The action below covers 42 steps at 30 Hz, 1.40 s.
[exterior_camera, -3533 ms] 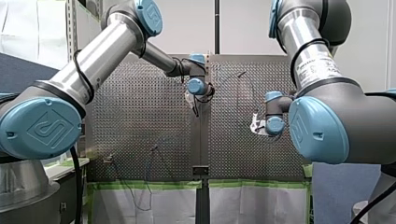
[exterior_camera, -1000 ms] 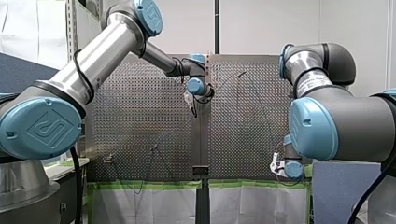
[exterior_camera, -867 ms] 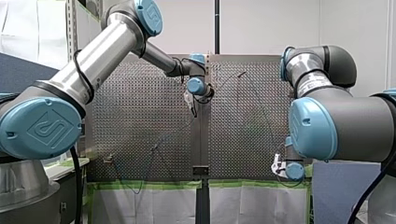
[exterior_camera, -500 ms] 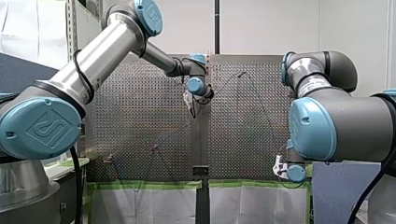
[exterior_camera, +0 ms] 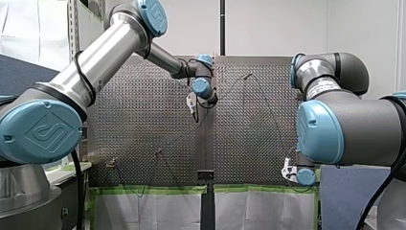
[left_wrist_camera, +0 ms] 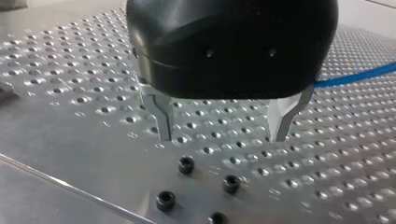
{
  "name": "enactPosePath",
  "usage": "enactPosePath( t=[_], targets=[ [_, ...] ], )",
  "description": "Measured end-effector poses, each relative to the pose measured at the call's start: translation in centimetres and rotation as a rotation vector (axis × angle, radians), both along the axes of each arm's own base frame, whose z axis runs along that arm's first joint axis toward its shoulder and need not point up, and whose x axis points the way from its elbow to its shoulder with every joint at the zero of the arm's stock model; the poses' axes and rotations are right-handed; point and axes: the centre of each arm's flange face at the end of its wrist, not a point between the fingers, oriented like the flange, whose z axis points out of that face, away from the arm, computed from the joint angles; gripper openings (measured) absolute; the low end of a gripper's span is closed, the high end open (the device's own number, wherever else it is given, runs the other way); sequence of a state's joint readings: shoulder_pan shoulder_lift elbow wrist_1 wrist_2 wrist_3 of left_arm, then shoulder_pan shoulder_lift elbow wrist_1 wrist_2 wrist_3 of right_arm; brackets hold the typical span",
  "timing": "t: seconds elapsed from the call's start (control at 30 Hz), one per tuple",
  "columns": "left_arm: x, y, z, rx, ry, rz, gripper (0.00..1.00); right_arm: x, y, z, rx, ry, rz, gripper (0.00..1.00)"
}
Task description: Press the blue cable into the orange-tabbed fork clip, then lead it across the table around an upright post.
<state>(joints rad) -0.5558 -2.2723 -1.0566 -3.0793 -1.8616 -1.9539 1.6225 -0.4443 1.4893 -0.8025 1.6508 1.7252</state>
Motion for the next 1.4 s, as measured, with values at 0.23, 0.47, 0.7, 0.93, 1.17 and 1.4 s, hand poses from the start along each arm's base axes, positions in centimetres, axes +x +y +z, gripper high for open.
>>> enactPosePath(
  t=[0.23, 0.47, 0.7, 0.93, 1.17, 1.4],
  targets=[
    [-0.9, 0.4, -0.5, 0.041, 0.055, 0.022, 1.0, -0.4, -0.1, 0.0, 0.0, -0.002, -0.006, 0.0],
    [-1.3, 0.1, -0.7, 0.043, 0.085, -0.018, 1.0, -0.4, -0.1, 0.0, 0.0, 0.0, -0.006, 0.0],
    [-1.4, -0.3, -0.7, 0.025, 0.084, -0.046, 1.0, -0.4, -0.1, 0.0, 0.0, 0.002, -0.006, 0.0],
    [-1.2, -0.3, -0.6, 0.018, 0.075, -0.045, 1.0, -0.5, -0.2, 0.0, 0.0, 0.007, -0.008, 0.0],
    [-1.1, -0.3, -0.6, 0.016, 0.067, -0.03, 1.0, -0.9, -0.3, 0.1, -0.002, 0.01, -0.016, 0.0],
    [-1.1, -0.2, -0.5, 0.016, 0.065, -0.026, 1.0, -0.9, -0.4, 0.1, -0.003, 0.011, -0.016, 0.0]
  ],
)
